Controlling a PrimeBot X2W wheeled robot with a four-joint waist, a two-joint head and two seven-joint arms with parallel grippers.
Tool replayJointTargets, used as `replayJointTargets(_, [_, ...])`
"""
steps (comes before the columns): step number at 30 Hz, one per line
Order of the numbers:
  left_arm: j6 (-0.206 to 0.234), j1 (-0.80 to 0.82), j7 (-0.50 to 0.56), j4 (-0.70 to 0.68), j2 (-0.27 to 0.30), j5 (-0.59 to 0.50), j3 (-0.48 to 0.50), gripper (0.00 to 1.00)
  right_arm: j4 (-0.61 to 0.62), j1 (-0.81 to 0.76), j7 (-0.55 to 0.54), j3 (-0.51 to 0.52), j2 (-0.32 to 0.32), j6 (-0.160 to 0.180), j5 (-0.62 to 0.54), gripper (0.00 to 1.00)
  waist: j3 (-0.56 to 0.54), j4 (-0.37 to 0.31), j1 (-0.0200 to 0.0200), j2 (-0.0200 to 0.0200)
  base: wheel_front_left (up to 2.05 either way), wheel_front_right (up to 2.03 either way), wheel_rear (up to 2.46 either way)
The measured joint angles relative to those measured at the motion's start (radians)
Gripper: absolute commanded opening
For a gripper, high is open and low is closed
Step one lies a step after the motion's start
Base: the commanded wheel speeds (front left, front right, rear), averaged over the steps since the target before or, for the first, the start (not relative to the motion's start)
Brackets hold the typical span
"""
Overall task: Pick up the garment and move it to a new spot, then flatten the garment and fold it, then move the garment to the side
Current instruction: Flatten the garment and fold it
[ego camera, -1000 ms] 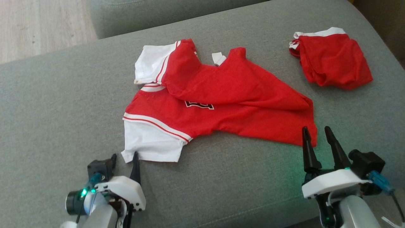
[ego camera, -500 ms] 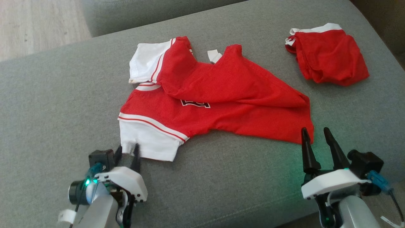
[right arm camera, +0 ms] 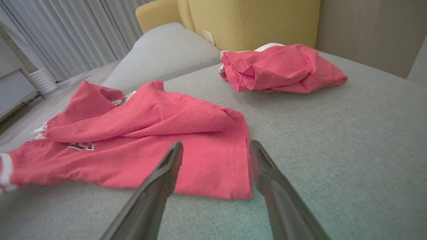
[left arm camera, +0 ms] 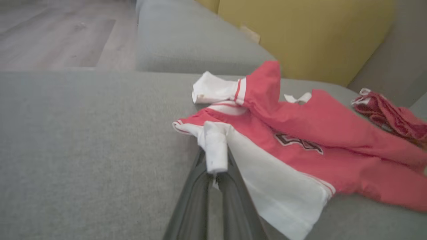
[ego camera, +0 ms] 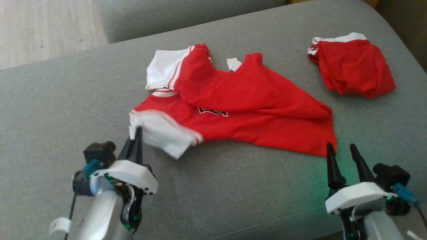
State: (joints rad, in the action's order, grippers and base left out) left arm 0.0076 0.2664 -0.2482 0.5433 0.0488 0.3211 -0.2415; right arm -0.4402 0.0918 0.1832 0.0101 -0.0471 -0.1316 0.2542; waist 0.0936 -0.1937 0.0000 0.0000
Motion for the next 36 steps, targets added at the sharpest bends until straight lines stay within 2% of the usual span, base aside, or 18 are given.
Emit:
replayJointTargets(5, [0.001,-0.072,0.000,-0.168,-0.001,-0.019,0.051,0.00,-0.057,0.003,-0.033,0.034,0.000,0.000,0.005,1.00,-0.009,0.023,0.0000,0.0000,0.00,0.00,0.00])
replayJointTargets(9, [0.000,-0.102,0.000,-0.229,-0.001,-0.026,0.063,0.00,-0.109,0.009,-0.053,0.037,0.001,0.000,0.033,1.00,-0.012,0.036,0.0000,0.0000,0.00,0.00,0.00])
replayJointTargets(16, [-0.009,-0.125,0.000,-0.258,-0.002,-0.030,0.053,0.00,-0.240,0.068,-0.103,-0.025,0.001,0.000,0.137,1.00,-0.014,0.070,0.0000,0.0000,0.00,0.00,0.00])
replayJointTargets(25, [-0.006,-0.142,0.000,-0.274,-0.002,-0.028,0.029,0.00,-0.344,0.112,-0.098,-0.081,-0.003,0.000,0.206,0.98,-0.018,0.085,0.0000,0.0000,0.00,0.00,0.00])
replayJointTargets(26, [-0.003,-0.142,0.000,-0.275,-0.002,-0.028,0.029,0.00,-0.350,0.117,-0.096,-0.090,-0.005,0.000,0.214,0.36,-0.018,0.085,0.0000,0.0000,0.00,0.00,0.00])
replayJointTargets(27, [-0.003,-0.142,0.000,-0.275,-0.002,-0.028,0.029,0.00,-0.356,0.123,-0.096,-0.100,-0.007,0.000,0.222,0.00,-0.019,0.084,0.0000,0.0000,0.00,0.00,0.00])
replayJointTargets(32, [0.001,-0.142,0.000,-0.281,-0.002,-0.028,0.035,0.00,-0.347,0.128,-0.070,-0.170,-0.004,0.000,0.261,0.00,-0.024,0.077,0.0000,0.0000,0.00,0.00,0.00])
replayJointTargets(36, [-0.009,-0.141,0.000,-0.301,-0.004,-0.029,0.065,0.00,-0.260,0.134,-0.034,-0.209,-0.002,0.000,0.267,0.00,-0.032,0.071,0.0000,0.0000,0.00,0.00,0.00])
